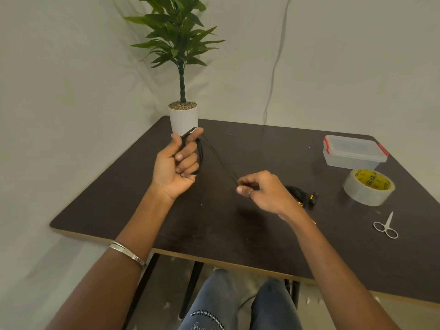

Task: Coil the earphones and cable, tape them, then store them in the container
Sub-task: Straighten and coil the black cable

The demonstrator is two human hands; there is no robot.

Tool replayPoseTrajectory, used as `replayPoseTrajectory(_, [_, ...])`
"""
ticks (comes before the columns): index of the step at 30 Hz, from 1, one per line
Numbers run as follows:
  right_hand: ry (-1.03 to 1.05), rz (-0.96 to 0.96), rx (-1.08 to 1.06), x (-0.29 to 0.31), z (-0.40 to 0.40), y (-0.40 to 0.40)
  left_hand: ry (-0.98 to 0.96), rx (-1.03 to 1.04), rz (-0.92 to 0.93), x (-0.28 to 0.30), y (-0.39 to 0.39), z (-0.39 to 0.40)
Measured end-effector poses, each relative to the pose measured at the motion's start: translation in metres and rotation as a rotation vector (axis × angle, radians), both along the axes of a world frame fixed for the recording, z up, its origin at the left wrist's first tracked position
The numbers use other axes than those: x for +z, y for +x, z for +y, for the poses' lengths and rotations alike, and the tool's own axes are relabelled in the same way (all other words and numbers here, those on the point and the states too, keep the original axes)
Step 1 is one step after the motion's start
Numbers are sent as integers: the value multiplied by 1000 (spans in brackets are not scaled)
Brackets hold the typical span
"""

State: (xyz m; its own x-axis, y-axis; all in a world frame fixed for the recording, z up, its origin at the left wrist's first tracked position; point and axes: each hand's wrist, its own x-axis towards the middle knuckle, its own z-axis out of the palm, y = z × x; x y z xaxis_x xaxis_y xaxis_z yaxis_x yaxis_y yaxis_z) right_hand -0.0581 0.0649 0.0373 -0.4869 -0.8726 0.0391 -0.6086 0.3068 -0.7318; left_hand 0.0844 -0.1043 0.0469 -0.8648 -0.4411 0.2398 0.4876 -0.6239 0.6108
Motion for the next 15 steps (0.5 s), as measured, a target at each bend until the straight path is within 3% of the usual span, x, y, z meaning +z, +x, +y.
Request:
replayPoseTrajectory(2, [-30,-38,46,9,-6,-1,-114,-28,-67,7,0,3])
replayPoseTrajectory(5, [-337,-177,139,30,-18,2,-232,-88,-157,18,-2,9])
replayPoseTrajectory(7, [-429,-234,243,39,-27,6,-274,-145,-189,22,-3,12])
replayPoseTrajectory(10, [-491,-370,368,42,-35,10,-310,-220,-221,24,-3,14])
replayPoseTrajectory(15, [-518,-458,343,34,-37,5,-294,-258,-304,25,4,11])
